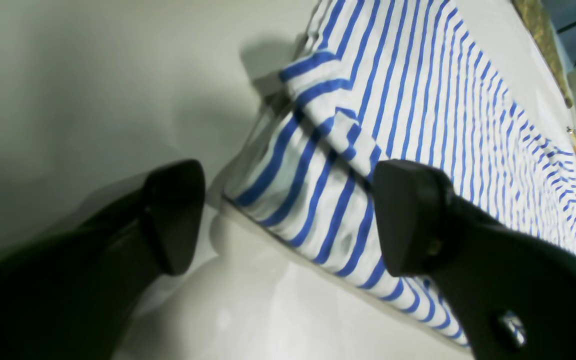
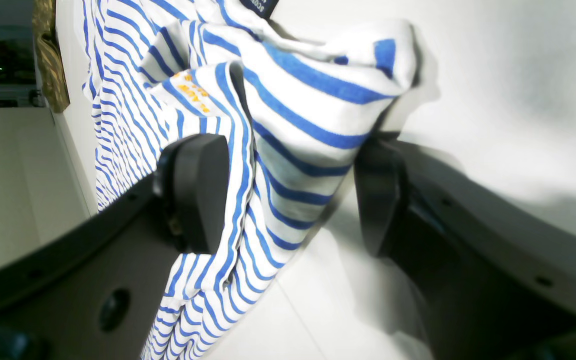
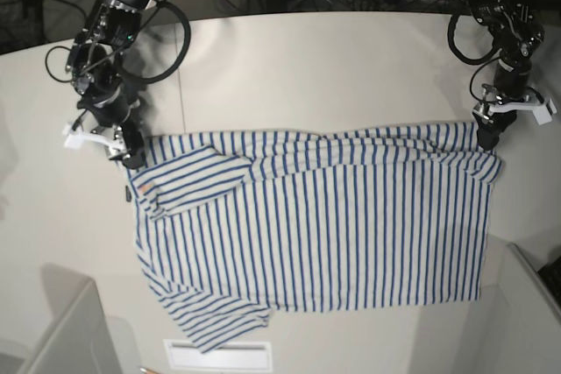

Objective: Fold the T-shirt properly

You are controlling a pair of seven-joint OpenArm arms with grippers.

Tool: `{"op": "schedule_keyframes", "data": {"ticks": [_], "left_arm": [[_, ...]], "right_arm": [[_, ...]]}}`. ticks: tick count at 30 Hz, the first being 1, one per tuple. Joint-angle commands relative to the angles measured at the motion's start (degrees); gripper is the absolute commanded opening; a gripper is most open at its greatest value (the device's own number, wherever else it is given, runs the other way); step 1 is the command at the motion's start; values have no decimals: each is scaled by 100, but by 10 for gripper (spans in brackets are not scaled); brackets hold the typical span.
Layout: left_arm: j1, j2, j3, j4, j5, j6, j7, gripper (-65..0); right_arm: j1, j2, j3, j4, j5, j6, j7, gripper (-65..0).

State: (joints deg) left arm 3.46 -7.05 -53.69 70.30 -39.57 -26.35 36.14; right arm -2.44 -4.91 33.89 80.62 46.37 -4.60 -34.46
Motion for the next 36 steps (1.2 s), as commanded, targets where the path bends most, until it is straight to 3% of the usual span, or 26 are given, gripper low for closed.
{"op": "schedule_keyframes", "data": {"ticks": [1,4,8,12,16,26,30,33,36], "left_arm": [[-17,-29,11,-63,146,107,241,-143],[-17,-47,11,-151,129,107,241,-197],[-43,-47,11,-151,129,107,241,-415],[-140,-47,11,-125,173,116,241,-650],[-149,-73,11,-90,173,134,241,-650],[71,-231,11,1080,181,143,267,-650],[-201,-381,-15,1431,181,362,1032,-650],[-465,-486,-24,1686,155,591,1410,-650],[-562,-574,-33,2117,137,591,1683,-650]], "right_arm": [[-33,-6,-9,-49,-237,-221,-189,-269],[-24,-6,-9,-49,-237,-230,-189,-269],[-24,-6,-9,-49,-237,-230,-189,-282],[28,-6,-9,-49,-237,-230,-189,-414],[143,-6,-9,-49,-237,-230,-189,-648],[222,187,-35,575,-228,-406,-233,-650],[547,223,-26,778,-211,-1048,-453,-650],[925,390,-9,786,-202,-1127,-928,-650],[1145,425,18,1015,-202,-1144,-1297,-650]]}}
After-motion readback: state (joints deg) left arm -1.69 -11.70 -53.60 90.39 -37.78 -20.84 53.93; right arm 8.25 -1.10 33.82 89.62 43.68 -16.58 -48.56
